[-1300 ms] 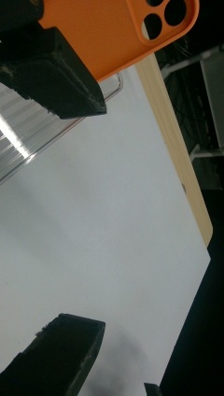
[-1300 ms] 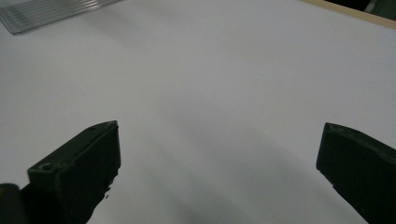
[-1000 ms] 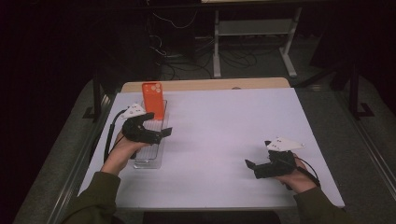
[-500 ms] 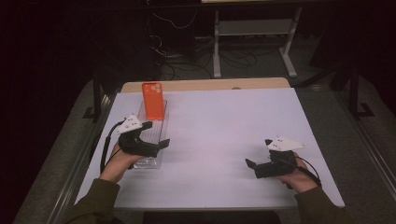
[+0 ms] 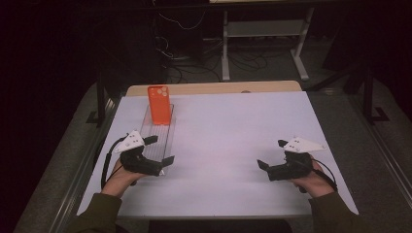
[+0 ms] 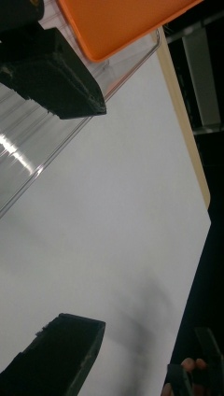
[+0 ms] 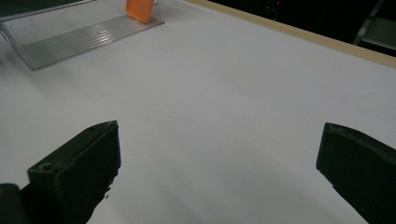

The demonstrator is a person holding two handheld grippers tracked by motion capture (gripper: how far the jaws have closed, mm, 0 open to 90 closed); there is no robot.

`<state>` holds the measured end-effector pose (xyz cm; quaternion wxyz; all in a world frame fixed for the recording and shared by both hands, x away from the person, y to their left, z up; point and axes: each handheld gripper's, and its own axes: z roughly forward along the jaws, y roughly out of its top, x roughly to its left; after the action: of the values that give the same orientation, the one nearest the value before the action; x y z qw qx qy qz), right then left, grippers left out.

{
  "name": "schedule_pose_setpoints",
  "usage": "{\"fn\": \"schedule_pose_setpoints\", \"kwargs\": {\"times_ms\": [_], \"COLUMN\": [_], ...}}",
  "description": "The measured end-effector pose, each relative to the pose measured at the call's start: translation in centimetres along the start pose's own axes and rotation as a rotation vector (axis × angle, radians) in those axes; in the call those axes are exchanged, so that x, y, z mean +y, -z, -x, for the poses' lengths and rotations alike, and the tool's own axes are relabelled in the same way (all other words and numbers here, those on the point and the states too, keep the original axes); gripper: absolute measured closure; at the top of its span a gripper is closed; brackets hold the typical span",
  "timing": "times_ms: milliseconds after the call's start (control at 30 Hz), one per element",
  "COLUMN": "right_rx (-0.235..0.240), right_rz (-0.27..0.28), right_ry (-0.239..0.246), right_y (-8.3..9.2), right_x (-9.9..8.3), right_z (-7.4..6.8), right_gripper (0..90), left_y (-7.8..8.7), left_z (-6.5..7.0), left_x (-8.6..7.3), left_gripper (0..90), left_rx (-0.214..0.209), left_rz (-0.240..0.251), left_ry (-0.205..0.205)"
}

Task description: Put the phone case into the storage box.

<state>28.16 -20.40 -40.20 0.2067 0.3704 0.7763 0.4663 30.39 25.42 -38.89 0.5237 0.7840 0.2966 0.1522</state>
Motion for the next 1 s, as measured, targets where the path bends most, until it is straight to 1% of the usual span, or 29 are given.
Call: {"fn": "schedule_pose_setpoints", "kwargs": {"times_ms": [133, 200, 300, 333, 400, 467, 500, 567, 600, 633, 733, 767, 900, 933, 1000], "right_rx": [0.008, 0.012, 0.015, 0.017, 0.020, 0.023, 0.023, 0.026, 0.029, 0.031, 0.035, 0.037, 0.038, 0.039, 0.042], "right_rz": [0.008, 0.010, 0.018, 0.020, 0.028, 0.030, 0.032, 0.037, 0.038, 0.041, 0.037, 0.034, 0.036, 0.038, 0.039], "right_ry": [0.003, 0.006, 0.008, 0.000, 0.001, 0.001, 0.005, 0.002, -0.002, 0.003, 0.012, 0.006, 0.011, 0.011, 0.009], "right_y": [0.2, 0.2, 0.3, 0.3, 0.4, 0.5, 0.5, 0.6, 0.7, 0.7, 0.6, 0.6, 0.6, 0.6, 0.6], "right_x": [0.3, 0.5, 0.7, 0.8, 0.9, 0.9, 1.0, 1.1, 1.1, 1.1, 1.1, 1.0, 1.1, 1.1, 1.1], "right_z": [0.0, 0.0, 0.0, 0.0, 0.1, 0.1, 0.1, 0.2, 0.1, 0.2, 0.1, 0.1, 0.1, 0.1, 0.0], "right_gripper": [0.0, 0.0, 0.0, 0.0, 0.0, 0.0, 0.0, 0.0, 0.0, 0.0, 0.0, 0.0, 0.0, 0.0, 0.0], "left_y": [0.0, 0.0, 0.0, -0.1, -0.2, -0.1, -0.2, -0.3, -0.3, -0.3, -0.3, -0.3, -0.3, -0.3, -0.4], "left_z": [0.1, 0.1, 0.1, 0.0, 0.1, 0.0, 0.1, 0.0, -0.1, -0.1, -0.1, -0.1, -0.1, -0.1, -0.1], "left_x": [-0.5, -0.7, -1.0, -1.1, -1.3, -1.4, -1.4, -1.5, -1.6, -1.6, -1.6, -1.6, -1.6, -1.6, -1.6], "left_gripper": [0.0, 0.0, 0.0, 0.0, 0.0, 0.0, 0.0, 0.0, 0.0, 0.0, 0.0, 0.0, 0.0, 0.0, 0.0], "left_rx": [-0.009, -0.005, -0.001, 0.003, 0.000, 0.002, 0.003, 0.002, 0.005, 0.006, 0.008, 0.008, 0.011, 0.012, 0.012], "left_rz": [-0.006, -0.015, -0.021, -0.024, -0.019, -0.033, -0.029, -0.041, -0.044, -0.043, -0.047, -0.046, -0.055, -0.057, -0.049], "left_ry": [0.005, 0.004, 0.016, 0.009, 0.024, 0.013, 0.016, 0.018, 0.005, 0.002, 0.004, 0.006, 0.001, 0.006, 0.008]}}
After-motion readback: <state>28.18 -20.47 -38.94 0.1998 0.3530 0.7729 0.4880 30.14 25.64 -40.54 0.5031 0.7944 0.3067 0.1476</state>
